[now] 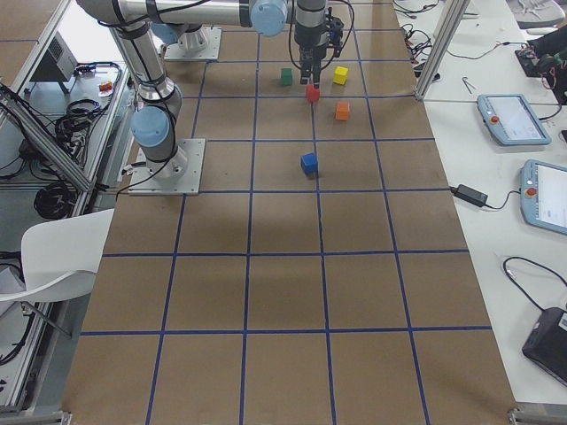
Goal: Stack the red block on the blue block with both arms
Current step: 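Set the red cube down, open the left gripper and lift away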
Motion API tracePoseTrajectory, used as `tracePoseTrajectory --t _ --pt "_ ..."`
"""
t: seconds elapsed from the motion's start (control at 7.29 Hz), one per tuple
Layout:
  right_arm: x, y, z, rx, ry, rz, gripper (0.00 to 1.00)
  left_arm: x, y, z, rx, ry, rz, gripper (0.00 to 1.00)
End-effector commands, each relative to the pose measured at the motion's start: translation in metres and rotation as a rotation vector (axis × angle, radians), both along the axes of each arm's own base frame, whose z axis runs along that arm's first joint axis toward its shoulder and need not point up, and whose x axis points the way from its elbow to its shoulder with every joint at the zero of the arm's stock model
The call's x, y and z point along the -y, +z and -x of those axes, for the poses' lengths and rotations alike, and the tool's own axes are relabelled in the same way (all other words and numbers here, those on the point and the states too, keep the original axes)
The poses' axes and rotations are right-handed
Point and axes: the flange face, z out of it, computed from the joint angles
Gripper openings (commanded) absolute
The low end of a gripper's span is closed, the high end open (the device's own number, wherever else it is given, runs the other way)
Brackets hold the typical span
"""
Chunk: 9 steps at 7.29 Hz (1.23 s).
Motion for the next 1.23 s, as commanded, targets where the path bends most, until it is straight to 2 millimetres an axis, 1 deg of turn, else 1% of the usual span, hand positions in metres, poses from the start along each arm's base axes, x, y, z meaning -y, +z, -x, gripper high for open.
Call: tracePoseTrajectory --t 0.0,0.14,0.27,0.41,0.55,0.69,0.82,0.96,1.1 --pt "0.001 -0.008 0.0 -0.005 -0.002 -0.02 1.0 0.018 0.094 -0.054 0.024 -0.007 -0.056 1.0" --pt "0.007 -0.013 -0.001 0.005 -0.007 -0.018 1.0 0.013 0.129 -0.097 0.049 -0.066 -0.127 1.0" --pt "0.025 -0.034 -0.007 0.005 -0.025 -0.031 1.0 0.002 0.159 -0.131 0.049 -0.135 -0.136 1.0" --pt "0.044 -0.048 -0.023 0.004 -0.025 0.026 1.0 -0.011 0.19 -0.155 0.048 -0.12 -0.107 1.0" --pt "0.048 -0.059 -0.052 0.004 0.012 0.043 1.0 -0.026 0.21 -0.162 0.05 -0.113 -0.082 1.0" --pt "0.061 -0.075 -0.081 0.01 0.059 0.104 1.0 -0.037 0.227 -0.172 0.061 -0.096 -0.067 1.0" --pt "0.07 -0.101 -0.106 0.012 0.099 0.101 1.0 -0.039 0.23 -0.192 0.059 -0.062 -0.09 1.0" --pt "0.073 -0.12 -0.133 0.016 0.14 0.117 1.0 -0.036 0.242 -0.218 0.051 -0.049 -0.062 1.0" --pt "0.069 -0.139 -0.158 0.015 0.182 0.098 1.0 -0.039 0.243 -0.225 0.057 -0.091 -0.058 1.0"
